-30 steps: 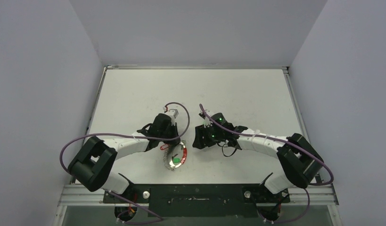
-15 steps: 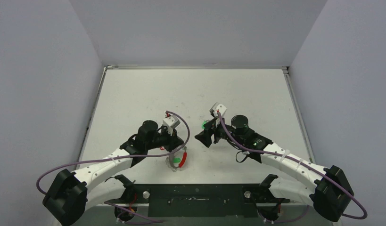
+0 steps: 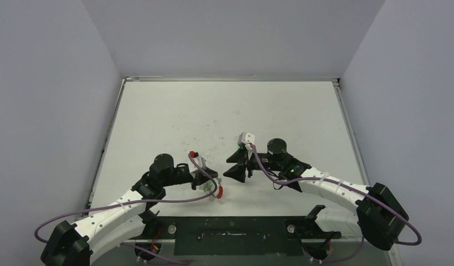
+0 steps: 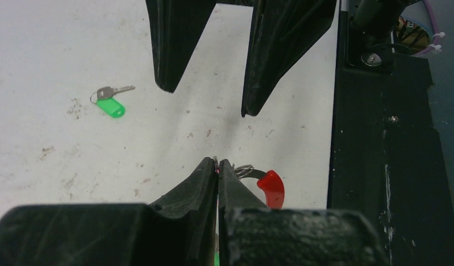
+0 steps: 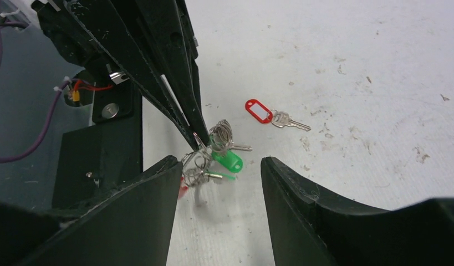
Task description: Put the keys on the keyring
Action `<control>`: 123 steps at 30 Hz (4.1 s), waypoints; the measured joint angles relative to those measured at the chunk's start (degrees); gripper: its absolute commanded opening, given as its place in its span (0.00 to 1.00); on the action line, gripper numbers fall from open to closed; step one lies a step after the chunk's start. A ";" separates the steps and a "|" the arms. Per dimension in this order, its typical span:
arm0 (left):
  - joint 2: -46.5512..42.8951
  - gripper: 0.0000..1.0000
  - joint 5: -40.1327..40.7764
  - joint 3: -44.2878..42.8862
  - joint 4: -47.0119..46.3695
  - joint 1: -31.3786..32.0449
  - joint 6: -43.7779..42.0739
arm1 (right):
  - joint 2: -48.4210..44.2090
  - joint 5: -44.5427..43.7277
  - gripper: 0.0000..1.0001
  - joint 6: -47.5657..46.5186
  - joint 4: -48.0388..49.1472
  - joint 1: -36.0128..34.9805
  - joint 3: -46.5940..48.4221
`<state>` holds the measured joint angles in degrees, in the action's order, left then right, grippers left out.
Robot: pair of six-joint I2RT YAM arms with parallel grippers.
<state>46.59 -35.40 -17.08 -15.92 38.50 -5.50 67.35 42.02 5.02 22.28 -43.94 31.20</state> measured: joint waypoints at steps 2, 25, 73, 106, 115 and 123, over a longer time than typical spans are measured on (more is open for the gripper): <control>-0.26 0.00 -0.98 0.20 -1.53 0.22 -0.90 | 0.15 1.09 0.52 -0.90 0.42 -0.55 0.00; 1.53 0.00 0.96 4.42 -13.64 1.33 -2.73 | 4.79 0.66 0.49 -10.10 -3.48 -4.90 0.07; -13.51 0.32 11.37 7.50 -12.09 2.29 3.19 | 7.96 -20.79 0.00 -7.37 -9.53 -12.04 5.16; 0.46 0.16 9.84 8.07 -15.78 5.51 -12.96 | 7.96 -21.20 0.00 -7.34 -10.05 -12.41 5.16; 0.74 0.00 9.97 8.07 -16.06 6.47 -12.98 | 7.96 -21.38 0.00 -7.34 -10.40 -12.41 5.16; 0.61 0.00 10.80 7.63 -15.17 6.67 -12.94 | 7.82 -21.49 0.24 -7.43 -10.73 -12.41 5.16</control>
<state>47.20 -24.60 -9.45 -31.09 45.17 -18.44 75.18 20.53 -2.42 11.55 -56.36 36.36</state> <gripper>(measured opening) 0.007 0.121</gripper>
